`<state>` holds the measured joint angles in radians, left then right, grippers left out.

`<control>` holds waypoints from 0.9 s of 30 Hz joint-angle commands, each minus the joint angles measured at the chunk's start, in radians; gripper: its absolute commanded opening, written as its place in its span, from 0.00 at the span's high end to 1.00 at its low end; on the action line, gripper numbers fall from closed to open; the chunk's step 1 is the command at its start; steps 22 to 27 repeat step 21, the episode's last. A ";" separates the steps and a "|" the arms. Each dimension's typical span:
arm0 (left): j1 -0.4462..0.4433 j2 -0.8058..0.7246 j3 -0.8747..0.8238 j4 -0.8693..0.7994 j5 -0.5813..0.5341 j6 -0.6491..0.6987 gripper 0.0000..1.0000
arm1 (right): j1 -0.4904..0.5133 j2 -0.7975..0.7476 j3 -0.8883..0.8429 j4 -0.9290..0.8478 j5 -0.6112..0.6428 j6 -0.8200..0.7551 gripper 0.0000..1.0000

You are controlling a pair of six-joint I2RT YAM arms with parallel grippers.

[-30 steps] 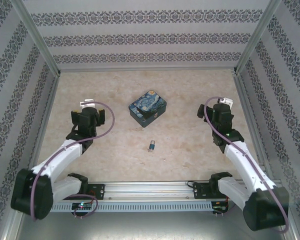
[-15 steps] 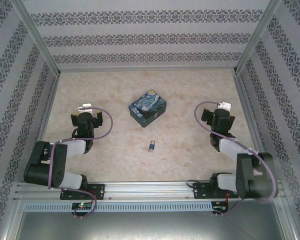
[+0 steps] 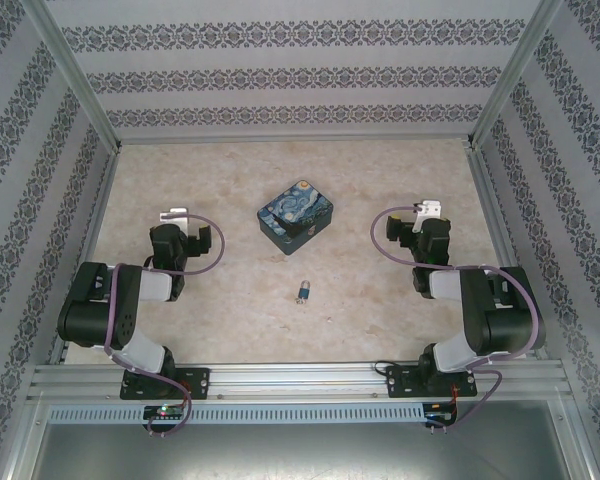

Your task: Unlock the padlock with the key

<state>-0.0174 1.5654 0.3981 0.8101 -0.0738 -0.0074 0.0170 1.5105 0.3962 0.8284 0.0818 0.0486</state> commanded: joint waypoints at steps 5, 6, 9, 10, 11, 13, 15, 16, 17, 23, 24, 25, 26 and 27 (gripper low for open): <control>0.014 0.001 0.017 0.019 0.035 -0.013 0.00 | 0.011 -0.005 -0.010 0.057 -0.005 -0.021 0.02; 0.014 0.001 0.017 0.021 0.035 -0.012 0.00 | 0.011 -0.005 -0.011 0.058 -0.004 -0.021 0.02; 0.014 0.001 0.017 0.021 0.035 -0.013 0.01 | 0.011 -0.005 -0.010 0.057 -0.005 -0.021 0.02; 0.014 0.000 0.017 0.020 0.035 -0.013 0.01 | 0.011 -0.005 -0.009 0.055 -0.005 -0.020 0.02; 0.014 0.001 0.018 0.021 0.035 -0.013 0.01 | 0.011 -0.002 -0.008 0.055 -0.005 -0.018 0.02; 0.014 0.001 0.017 0.021 0.035 -0.013 0.01 | 0.009 -0.002 -0.005 0.050 -0.008 -0.018 0.02; 0.014 0.001 0.019 0.018 0.035 -0.013 0.01 | 0.006 0.001 0.000 0.043 -0.016 -0.016 0.02; 0.014 0.001 0.020 0.016 0.037 -0.013 0.01 | 0.005 0.001 0.000 0.041 -0.019 -0.016 0.02; 0.014 0.000 0.019 0.016 0.037 -0.013 0.01 | 0.005 0.001 0.001 0.043 -0.020 -0.016 0.02; 0.014 0.001 0.017 0.021 0.037 -0.011 0.01 | 0.005 -0.005 -0.008 0.052 -0.022 -0.018 0.02; 0.014 0.001 0.017 0.021 0.037 -0.011 0.01 | 0.005 -0.005 -0.008 0.052 -0.022 -0.018 0.02; 0.014 0.001 0.017 0.021 0.037 -0.011 0.01 | 0.005 -0.005 -0.008 0.052 -0.022 -0.018 0.02; 0.014 0.001 0.017 0.021 0.037 -0.011 0.01 | 0.005 -0.005 -0.008 0.052 -0.022 -0.018 0.02; 0.014 0.001 0.017 0.021 0.037 -0.011 0.01 | 0.005 -0.005 -0.008 0.052 -0.022 -0.018 0.02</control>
